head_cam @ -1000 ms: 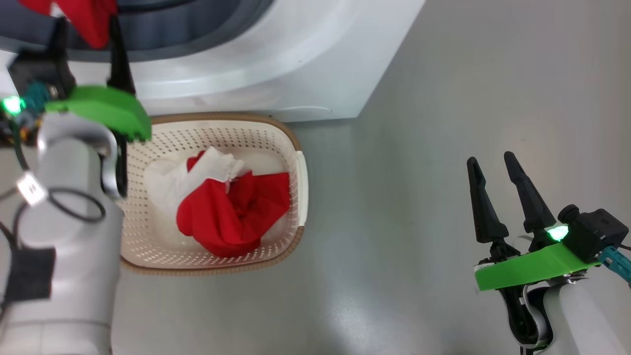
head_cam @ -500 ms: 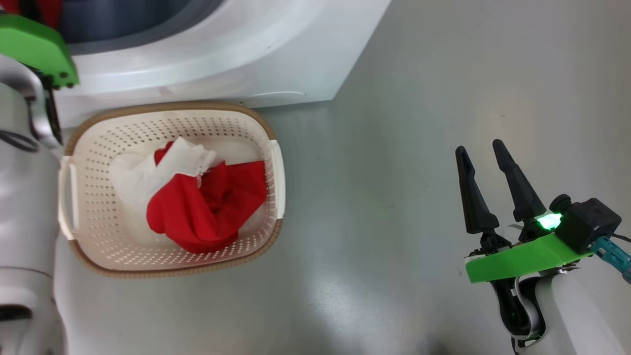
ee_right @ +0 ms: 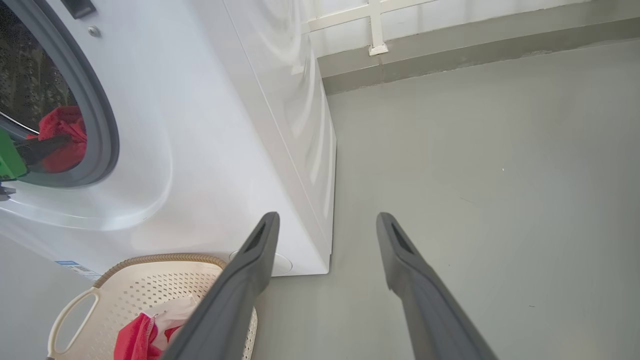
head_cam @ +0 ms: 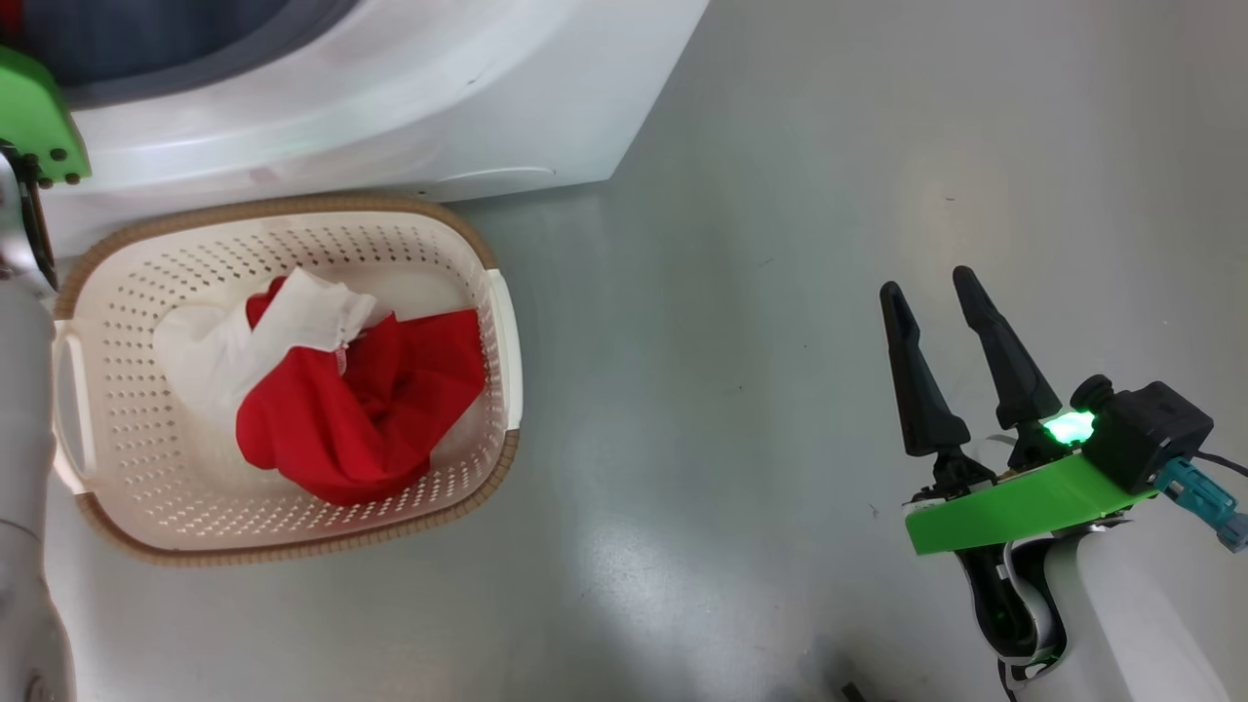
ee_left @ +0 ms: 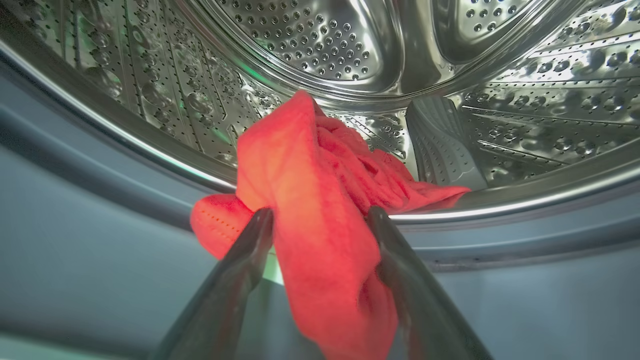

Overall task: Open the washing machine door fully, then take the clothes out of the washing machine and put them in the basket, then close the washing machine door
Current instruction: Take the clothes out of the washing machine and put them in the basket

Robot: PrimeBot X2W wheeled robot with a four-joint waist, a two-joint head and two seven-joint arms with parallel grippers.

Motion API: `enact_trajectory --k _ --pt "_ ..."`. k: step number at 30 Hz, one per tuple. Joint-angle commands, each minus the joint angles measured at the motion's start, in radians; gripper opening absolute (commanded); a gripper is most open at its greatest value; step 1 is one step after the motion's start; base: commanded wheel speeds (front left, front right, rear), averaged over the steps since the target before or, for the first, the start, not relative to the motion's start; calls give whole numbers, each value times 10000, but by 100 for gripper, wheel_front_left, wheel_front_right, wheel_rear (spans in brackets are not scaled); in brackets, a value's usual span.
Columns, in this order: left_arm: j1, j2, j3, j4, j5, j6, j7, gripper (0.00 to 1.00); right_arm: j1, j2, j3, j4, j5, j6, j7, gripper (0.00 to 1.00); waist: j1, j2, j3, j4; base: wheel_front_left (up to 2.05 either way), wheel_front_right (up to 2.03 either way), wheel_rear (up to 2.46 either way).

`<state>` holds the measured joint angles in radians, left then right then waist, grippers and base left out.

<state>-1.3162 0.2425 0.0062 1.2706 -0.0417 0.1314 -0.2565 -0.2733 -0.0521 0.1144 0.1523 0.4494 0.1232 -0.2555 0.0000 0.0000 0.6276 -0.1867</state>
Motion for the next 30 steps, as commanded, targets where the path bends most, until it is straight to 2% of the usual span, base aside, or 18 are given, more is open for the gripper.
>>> enact_trajectory --k 1,4,5,6,9,10,18,22,30 --pt "-133 547 14 -89 128 37 27 100 0 17 271 -247 249 75 -63 100 0 0 46 -49 0 0 0" --pt "-198 615 -80 27 125 50 107 100 -26 17 306 -255 301 75 -63 100 0 0 95 -79 0 0 0" --pt "-207 626 -97 48 115 37 133 91 -33 17 310 -256 312 75 -63 100 0 0 104 -84 0 0 0" --pt "-214 634 -114 65 106 34 144 53 -39 18 311 -256 319 75 -63 100 0 0 108 -85 0 0 0" --pt "-231 650 -167 103 80 36 165 6 -56 18 296 -252 327 75 -63 100 0 0 115 -80 0 0 0" --pt "-234 654 -189 113 74 28 166 0 -59 18 287 -253 325 75 -63 100 0 0 116 -74 0 0 0" --pt "-251 556 -266 82 -63 -96 40 0 -71 18 175 -241 290 75 -63 100 0 0 70 57 0 0 0" --pt "-48 414 -194 -389 -261 -207 -40 0 -29 18 84 -239 238 75 -63 100 0 0 -38 199 0 0 0" --pt "1521 -11 141 -3755 -626 -443 -50 0 113 18 -117 -243 71 75 -63 100 0 0 -289 559 0 0 0"
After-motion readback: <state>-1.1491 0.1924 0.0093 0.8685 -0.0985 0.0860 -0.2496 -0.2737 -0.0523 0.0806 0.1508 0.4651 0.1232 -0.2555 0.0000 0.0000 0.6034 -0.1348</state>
